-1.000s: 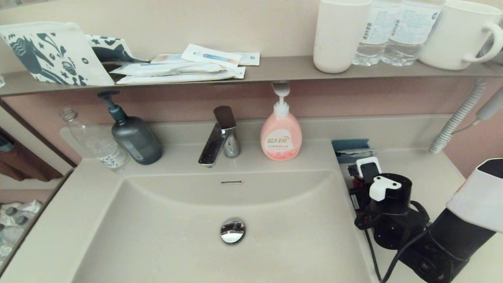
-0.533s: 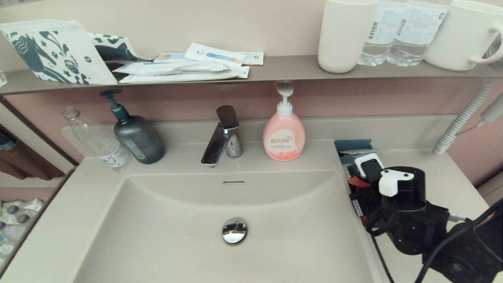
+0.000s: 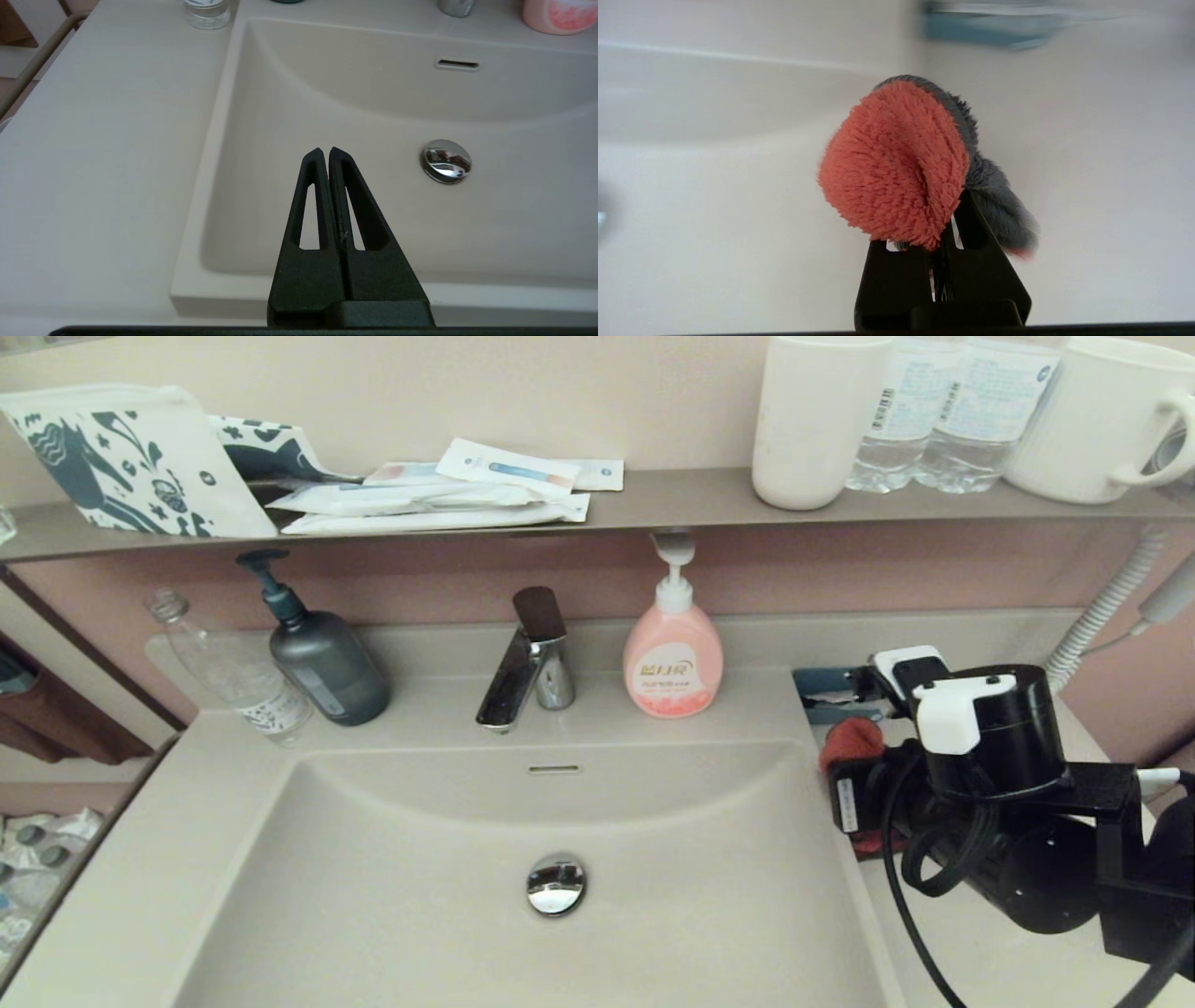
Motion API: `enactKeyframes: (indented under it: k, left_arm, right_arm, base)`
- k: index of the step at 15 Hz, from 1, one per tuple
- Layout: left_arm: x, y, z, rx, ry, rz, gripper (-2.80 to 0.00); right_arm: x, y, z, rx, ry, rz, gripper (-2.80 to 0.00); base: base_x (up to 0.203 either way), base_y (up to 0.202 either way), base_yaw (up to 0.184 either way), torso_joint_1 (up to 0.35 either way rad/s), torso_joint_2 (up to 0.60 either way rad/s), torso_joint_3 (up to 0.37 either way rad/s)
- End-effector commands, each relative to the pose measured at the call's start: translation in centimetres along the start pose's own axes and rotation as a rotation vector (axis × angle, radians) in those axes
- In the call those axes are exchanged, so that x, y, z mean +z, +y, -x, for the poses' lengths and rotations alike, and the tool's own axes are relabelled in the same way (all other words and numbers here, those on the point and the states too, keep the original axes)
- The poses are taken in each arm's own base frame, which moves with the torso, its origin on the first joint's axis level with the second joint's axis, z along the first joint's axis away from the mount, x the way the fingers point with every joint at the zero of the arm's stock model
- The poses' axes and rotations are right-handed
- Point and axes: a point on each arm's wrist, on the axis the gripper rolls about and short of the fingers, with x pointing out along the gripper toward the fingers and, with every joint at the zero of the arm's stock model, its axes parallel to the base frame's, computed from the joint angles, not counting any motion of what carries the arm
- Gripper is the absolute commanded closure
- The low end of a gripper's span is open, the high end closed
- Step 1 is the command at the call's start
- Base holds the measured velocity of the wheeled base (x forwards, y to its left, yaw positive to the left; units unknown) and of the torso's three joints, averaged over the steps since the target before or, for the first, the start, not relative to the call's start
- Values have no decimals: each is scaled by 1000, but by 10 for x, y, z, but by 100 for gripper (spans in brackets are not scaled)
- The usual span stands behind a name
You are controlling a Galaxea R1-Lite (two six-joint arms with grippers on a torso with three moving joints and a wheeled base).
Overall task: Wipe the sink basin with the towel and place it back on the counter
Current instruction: Wipe the sink
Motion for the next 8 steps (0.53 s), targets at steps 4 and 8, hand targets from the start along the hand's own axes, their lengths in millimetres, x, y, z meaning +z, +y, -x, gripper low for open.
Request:
enactKeyframes:
  k: [4, 8]
  left_arm:
    - [0, 0, 0, 0, 1, 1, 0]
    - [0, 0, 0, 0, 1, 1, 0]
  right_arm:
    - [32, 28, 63, 157, 198, -191, 0]
    - [33, 15, 92, 315, 333, -203, 0]
  base:
    - [0, 0, 0, 0, 0, 0]
    - [0, 0, 0, 0, 0, 0]
